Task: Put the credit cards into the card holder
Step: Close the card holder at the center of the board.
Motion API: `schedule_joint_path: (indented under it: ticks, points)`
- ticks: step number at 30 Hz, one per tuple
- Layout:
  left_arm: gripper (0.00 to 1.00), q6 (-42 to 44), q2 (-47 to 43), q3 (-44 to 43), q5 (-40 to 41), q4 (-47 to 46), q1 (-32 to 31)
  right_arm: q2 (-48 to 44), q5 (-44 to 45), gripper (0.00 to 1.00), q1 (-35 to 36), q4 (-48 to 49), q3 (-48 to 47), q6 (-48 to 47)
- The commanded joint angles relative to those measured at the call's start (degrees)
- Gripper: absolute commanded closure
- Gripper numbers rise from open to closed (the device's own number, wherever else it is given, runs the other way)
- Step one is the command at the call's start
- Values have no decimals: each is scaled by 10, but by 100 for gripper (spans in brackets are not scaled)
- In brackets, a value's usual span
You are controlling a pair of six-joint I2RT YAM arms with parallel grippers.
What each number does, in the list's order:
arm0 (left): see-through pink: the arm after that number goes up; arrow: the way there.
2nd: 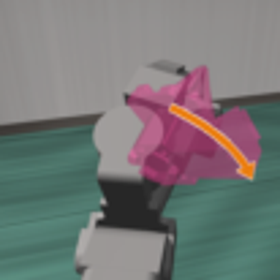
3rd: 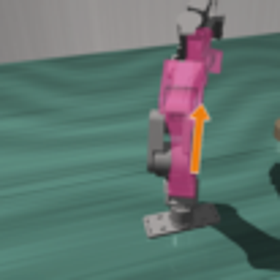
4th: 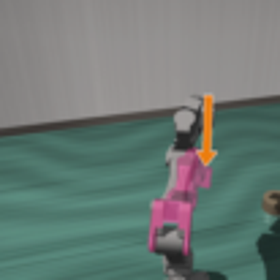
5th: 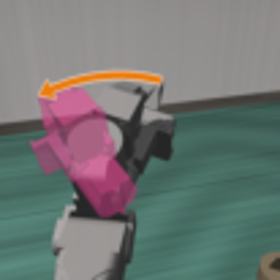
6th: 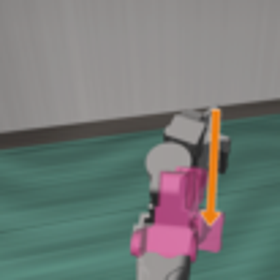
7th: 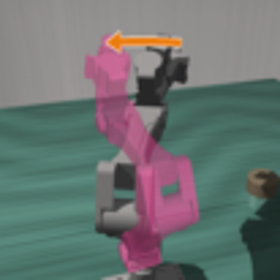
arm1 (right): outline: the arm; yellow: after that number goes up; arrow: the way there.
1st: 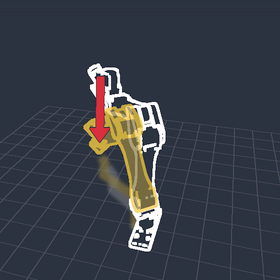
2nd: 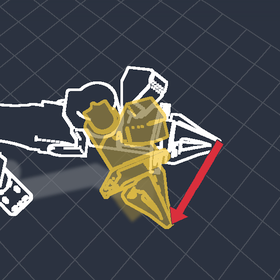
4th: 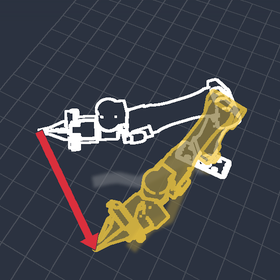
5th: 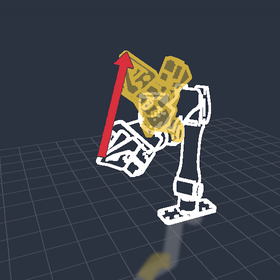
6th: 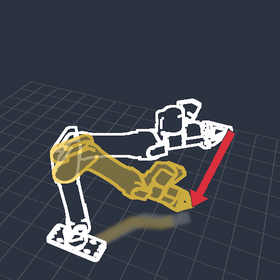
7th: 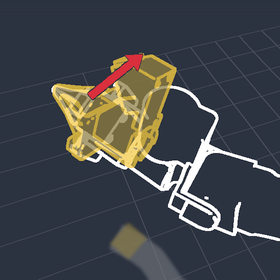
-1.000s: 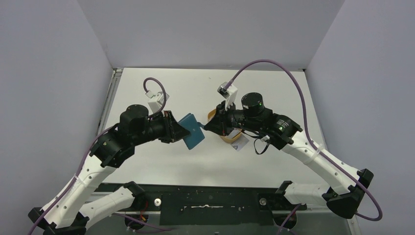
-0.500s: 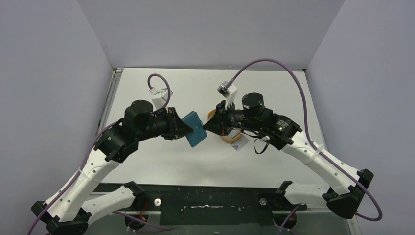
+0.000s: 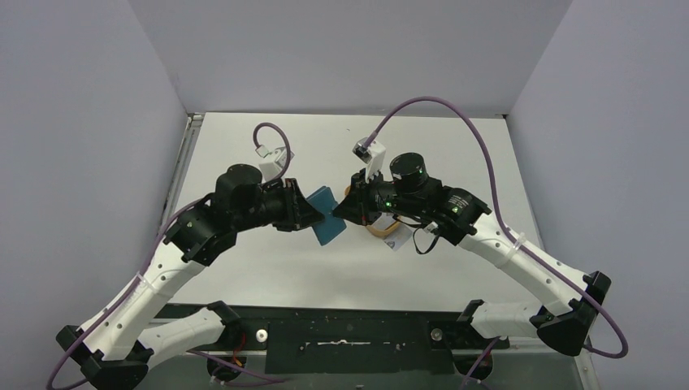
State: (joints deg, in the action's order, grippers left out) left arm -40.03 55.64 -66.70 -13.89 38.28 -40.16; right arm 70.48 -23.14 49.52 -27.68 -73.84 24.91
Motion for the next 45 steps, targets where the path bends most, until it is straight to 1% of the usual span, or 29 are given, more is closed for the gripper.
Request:
schedule_joint_path:
  ticks: [1,17,45]
  points:
    - [100,-6,-1,-42,-17,-67,-10,2,27,100,4,4,-29,2]
    - [100,-7,4,-40,-15,-72,-22,18,72,100,9,-22,-46,6]
    - [100,-16,15,-46,-24,-86,-29,47,70,100,42,-47,-65,-7]
